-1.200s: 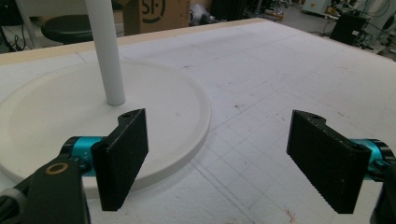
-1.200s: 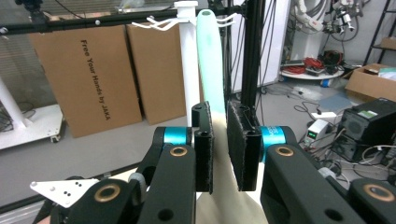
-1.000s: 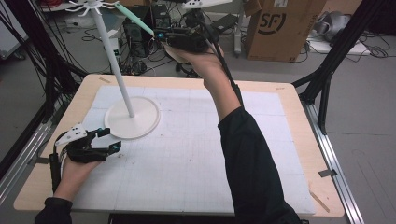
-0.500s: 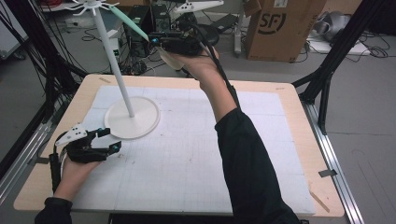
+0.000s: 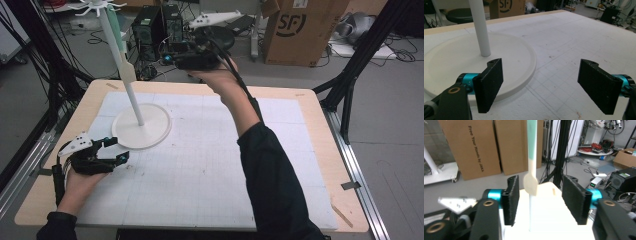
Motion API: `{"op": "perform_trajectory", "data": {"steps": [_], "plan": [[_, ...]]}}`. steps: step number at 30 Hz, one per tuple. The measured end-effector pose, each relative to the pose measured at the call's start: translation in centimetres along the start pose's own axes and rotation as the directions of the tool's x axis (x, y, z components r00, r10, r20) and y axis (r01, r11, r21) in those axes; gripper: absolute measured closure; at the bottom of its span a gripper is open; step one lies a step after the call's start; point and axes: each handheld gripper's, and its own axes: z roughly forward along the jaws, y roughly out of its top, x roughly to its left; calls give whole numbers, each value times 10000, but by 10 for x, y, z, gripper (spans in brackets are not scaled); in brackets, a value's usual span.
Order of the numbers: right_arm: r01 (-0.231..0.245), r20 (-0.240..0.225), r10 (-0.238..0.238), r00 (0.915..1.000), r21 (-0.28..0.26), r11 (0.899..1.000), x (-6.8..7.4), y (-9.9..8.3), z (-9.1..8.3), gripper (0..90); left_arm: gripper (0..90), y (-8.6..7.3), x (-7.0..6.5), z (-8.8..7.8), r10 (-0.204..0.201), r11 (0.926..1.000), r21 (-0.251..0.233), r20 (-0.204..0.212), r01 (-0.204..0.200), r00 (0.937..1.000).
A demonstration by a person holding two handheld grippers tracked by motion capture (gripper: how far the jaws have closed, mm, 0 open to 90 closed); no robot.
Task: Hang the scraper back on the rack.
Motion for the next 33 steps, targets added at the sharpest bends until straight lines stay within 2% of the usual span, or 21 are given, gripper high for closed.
{"op": "perform_trajectory", "data": {"steps": [2,5,9,14,18,21,26,28,30,33], "plan": [[-6,196,2,9998,231,9997,-4,-14,-14,406,210,0,0,0,16,10000,15,-13,-16,10000],[-31,333,21,9994,286,9996,-14,-41,-36,353,209,0,0,0,-16,10000,9,-38,16,10000],[-290,553,272,9981,324,9991,-22,-83,-71,318,209,0,2,-1,-28,10000,20,-94,29,10000],[-594,765,551,9955,547,9967,-23,-142,-111,269,209,0,3,-2,-69,10000,-40,-168,68,9998],[-760,1186,654,9908,868,9933,-19,-188,-138,252,208,0,3,-1,-93,9999,-117,-262,89,9996],[-1291,1462,1173,9823,736,9889,-19,-221,-156,240,209,0,4,-2,-29,9999,-105,-355,25,9994],[-2010,2029,1886,9609,420,9787,-18,-264,-178,230,208,0,6,-3,-4,9999,-116,-549,-2,9985],[-2173,2240,1948,9549,801,9728,-20,-272,-181,214,208,0,7,-3,14,9999,-155,-663,-24,9978],[-2128,2418,1916,9512,645,9750,-22,-278,-184,219,208,0,8,-2,81,9998,-164,-699,-93,9975],[-2318,2489,2045,9467,851,9690,-24,-287,-185,218,208,-1,10,0,-2,9998,-199,-753,-13,9972]]}}
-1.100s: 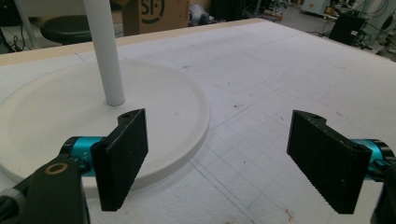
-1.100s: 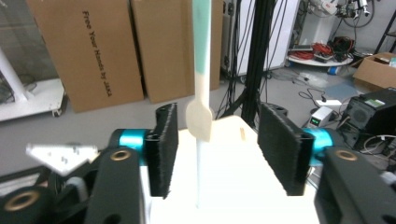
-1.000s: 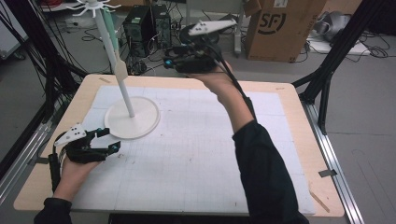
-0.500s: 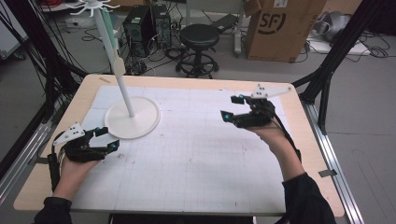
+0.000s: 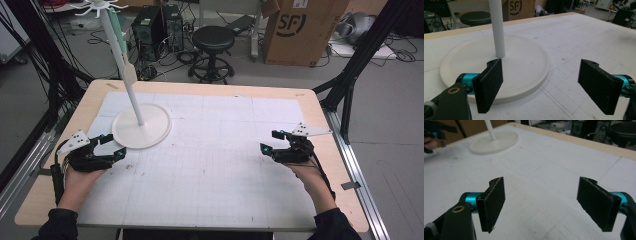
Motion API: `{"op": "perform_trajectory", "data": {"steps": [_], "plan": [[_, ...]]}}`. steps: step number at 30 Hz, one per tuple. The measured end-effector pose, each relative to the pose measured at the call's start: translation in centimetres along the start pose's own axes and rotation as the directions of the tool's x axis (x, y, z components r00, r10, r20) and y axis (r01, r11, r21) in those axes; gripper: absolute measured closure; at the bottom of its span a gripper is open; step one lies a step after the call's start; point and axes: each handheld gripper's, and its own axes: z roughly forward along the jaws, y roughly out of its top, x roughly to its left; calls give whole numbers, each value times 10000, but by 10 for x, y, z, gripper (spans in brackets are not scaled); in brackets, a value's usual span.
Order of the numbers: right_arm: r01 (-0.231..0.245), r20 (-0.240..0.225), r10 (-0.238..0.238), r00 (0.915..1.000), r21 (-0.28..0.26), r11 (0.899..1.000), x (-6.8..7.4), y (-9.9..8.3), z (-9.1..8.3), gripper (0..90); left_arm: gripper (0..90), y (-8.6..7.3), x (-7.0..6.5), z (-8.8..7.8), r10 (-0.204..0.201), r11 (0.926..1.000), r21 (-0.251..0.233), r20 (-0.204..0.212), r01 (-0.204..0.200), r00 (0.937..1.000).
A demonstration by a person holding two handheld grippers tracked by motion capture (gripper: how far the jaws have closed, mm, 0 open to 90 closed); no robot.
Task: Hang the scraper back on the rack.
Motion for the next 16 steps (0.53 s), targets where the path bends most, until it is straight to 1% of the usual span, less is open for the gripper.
{"op": "perform_trajectory", "data": {"steps": [1,2,5,8,16], "plan": [[11,78,-11,10000,22,10000,-2,-2,0,217,208,0,0,0,25,10000,37,5,-25,10000],[-97,116,96,9999,88,9999,-3,-5,1,213,208,0,0,1,66,10000,55,21,-66,10000],[-217,208,213,9996,148,9997,-6,-9,0,211,204,-1,-1,2,88,9998,165,53,-88,9999],[-146,283,142,9995,157,9998,-7,-11,-1,210,197,0,-1,3,154,9995,278,28,-155,9999],[-341,474,331,9983,211,9992,-12,-16,-1,190,194,-1,-1,4,103,9993,346,43,-105,9999]]}}
